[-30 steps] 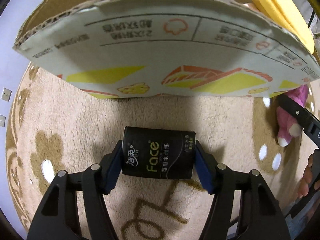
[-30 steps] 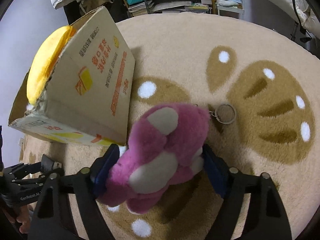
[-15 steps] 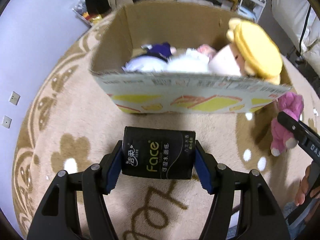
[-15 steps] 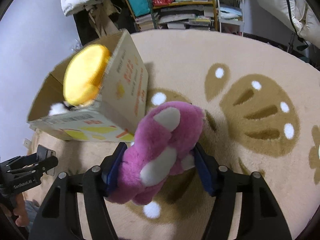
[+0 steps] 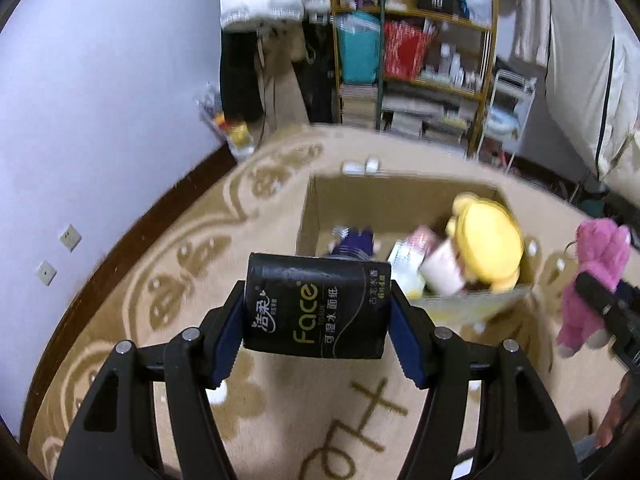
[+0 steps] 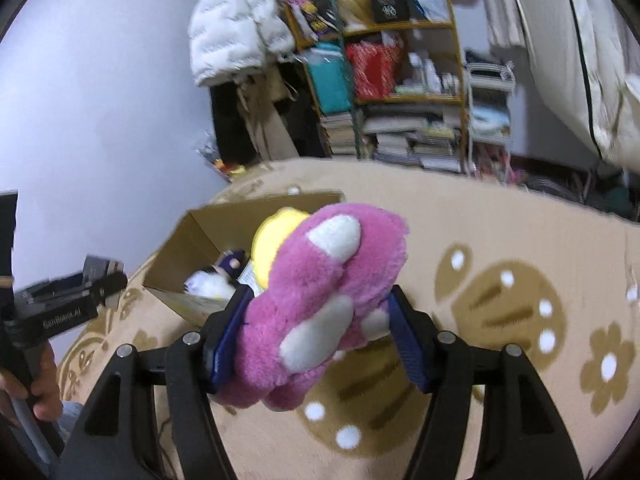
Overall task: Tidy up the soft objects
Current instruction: 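Lift the Face pack over the box with the left tool while the right tool carries the pink plush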
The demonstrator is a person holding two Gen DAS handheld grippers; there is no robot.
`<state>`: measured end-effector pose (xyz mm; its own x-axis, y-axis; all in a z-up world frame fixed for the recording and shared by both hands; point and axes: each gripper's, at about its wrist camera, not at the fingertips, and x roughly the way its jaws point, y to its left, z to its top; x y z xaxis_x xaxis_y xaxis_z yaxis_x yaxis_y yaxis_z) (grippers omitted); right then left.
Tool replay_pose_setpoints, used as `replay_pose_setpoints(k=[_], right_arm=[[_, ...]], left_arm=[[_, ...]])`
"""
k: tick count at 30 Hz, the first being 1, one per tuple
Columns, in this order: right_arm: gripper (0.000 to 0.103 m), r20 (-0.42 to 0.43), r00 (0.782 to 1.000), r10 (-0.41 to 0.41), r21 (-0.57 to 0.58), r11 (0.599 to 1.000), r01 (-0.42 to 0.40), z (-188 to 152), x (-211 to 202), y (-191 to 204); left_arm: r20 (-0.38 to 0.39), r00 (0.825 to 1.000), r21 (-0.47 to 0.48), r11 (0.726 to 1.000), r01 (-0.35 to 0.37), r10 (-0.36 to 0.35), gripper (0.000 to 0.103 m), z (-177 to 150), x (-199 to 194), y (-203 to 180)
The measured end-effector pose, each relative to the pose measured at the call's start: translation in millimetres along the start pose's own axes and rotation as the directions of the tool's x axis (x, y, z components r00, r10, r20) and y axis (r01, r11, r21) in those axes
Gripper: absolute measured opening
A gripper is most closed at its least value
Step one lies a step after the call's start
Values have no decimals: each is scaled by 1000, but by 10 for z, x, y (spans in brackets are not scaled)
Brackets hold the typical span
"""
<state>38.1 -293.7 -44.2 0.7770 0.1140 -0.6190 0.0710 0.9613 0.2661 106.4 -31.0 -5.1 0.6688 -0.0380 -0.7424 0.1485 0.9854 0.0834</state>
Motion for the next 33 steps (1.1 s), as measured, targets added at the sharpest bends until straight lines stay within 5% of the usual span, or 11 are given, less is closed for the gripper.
replay_pose_setpoints(k=[12, 16, 33], right_arm=[[71, 61, 997, 43, -105, 994, -37, 358, 232, 361], [71, 62, 997, 53, -143, 989, -44, 399, 388, 470], [72, 32, 998, 60, -246, 968, -51, 318, 944, 690]], left_arm=[[162, 984, 18, 998, 68, -70, 64, 532, -215, -40], [161, 979, 27, 992, 120, -123, 64, 585, -105, -58], [93, 989, 27, 994, 109, -111, 65, 547, 482, -74]])
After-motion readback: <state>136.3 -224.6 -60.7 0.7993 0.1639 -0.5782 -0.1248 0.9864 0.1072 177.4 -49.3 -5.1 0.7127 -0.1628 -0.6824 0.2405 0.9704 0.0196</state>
